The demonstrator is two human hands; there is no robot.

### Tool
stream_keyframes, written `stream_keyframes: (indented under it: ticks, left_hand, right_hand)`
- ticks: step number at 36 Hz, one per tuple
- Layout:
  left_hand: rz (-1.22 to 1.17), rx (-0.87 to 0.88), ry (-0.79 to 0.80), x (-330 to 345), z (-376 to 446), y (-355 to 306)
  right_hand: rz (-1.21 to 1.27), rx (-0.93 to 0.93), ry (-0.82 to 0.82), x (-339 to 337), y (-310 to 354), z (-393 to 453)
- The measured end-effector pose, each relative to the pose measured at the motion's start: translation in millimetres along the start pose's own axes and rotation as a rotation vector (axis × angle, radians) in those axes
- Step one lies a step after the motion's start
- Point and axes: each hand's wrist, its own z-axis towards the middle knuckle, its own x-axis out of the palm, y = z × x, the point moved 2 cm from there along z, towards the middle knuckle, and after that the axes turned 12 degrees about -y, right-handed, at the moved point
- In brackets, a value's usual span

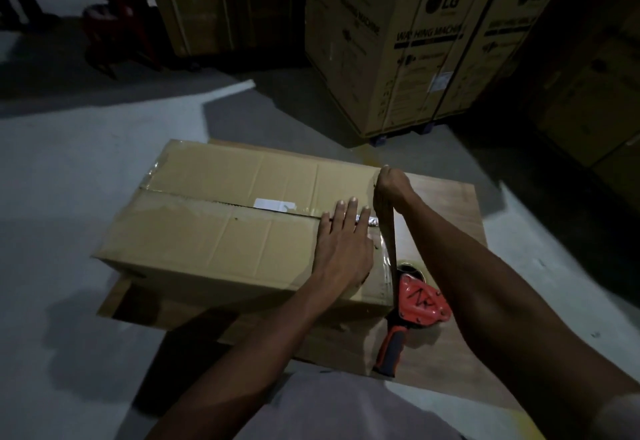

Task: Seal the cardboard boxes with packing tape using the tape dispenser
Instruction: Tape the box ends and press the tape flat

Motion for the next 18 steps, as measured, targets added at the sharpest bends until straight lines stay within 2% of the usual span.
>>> stream_keyframes:
  ticks: [5, 10, 18]
  left_hand:
    - [-0.009, -0.009, -0.007, 3, 0, 0]
    - [-0.003, -0.010, 0.004, 7, 2, 1]
    - [-0.007, -0.009, -0.001, 2, 3, -1]
  right_hand:
    - [0.064, 0.080, -0.060, 4, -5, -11]
    - [0.067, 0.133, -0.037, 4, -18, -35]
    - [0.066, -0.009, 0.009, -6, -58, -118]
